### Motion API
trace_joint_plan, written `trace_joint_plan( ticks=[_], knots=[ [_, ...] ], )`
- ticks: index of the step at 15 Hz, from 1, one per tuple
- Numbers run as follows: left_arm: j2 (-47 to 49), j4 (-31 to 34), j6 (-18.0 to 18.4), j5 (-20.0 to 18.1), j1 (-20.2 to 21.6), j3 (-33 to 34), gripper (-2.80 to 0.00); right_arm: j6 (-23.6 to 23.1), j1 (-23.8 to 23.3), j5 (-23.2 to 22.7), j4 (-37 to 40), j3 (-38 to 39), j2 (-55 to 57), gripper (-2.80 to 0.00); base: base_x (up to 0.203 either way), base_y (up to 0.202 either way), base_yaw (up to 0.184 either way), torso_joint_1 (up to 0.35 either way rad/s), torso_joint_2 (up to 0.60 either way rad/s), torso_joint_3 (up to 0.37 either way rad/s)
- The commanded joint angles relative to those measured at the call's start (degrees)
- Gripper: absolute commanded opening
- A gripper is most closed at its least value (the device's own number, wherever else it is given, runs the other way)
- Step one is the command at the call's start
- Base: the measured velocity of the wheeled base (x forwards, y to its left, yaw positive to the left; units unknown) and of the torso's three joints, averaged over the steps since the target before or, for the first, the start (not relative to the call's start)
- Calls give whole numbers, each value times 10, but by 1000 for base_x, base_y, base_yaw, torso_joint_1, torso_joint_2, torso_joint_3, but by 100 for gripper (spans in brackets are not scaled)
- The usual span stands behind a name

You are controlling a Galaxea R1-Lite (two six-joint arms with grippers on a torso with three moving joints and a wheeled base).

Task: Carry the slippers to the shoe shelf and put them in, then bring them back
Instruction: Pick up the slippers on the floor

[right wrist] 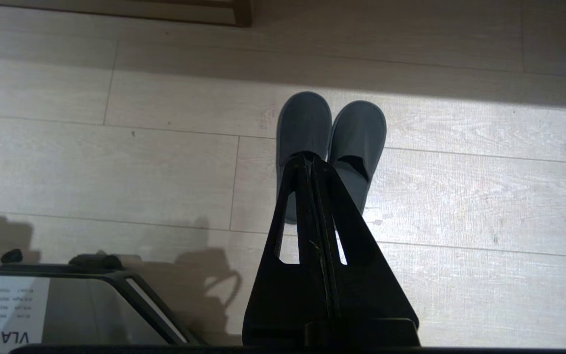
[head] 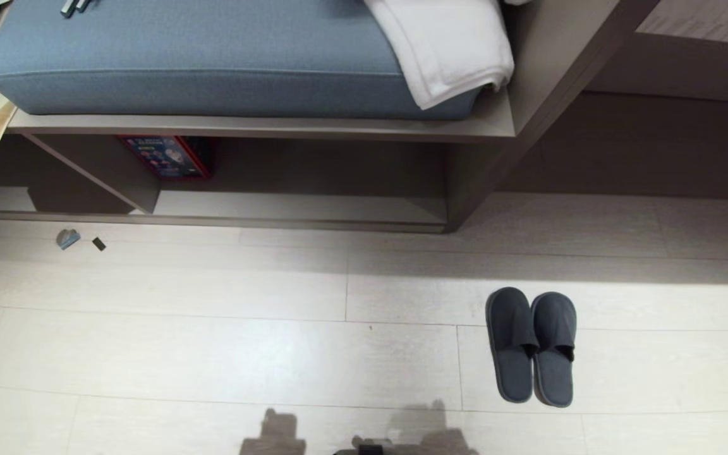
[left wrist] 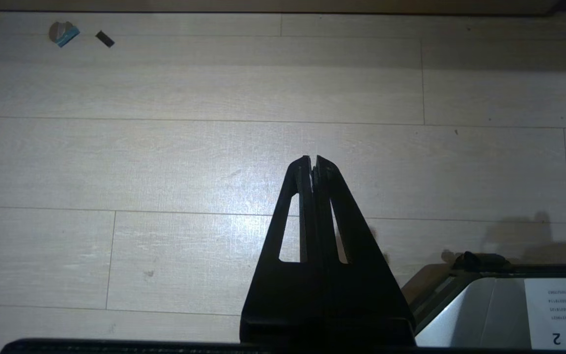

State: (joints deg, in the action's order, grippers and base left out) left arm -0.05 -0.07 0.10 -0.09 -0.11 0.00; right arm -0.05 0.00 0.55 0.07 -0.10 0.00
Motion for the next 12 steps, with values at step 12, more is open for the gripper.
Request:
trace_joint_plan(
  ticks=[12],
  knots=[
    [0, 0, 0, 0, 0, 0, -280, 0, 0, 0, 0, 1, -1, -280, 0, 0, 0, 1, 3, -196]
  ],
)
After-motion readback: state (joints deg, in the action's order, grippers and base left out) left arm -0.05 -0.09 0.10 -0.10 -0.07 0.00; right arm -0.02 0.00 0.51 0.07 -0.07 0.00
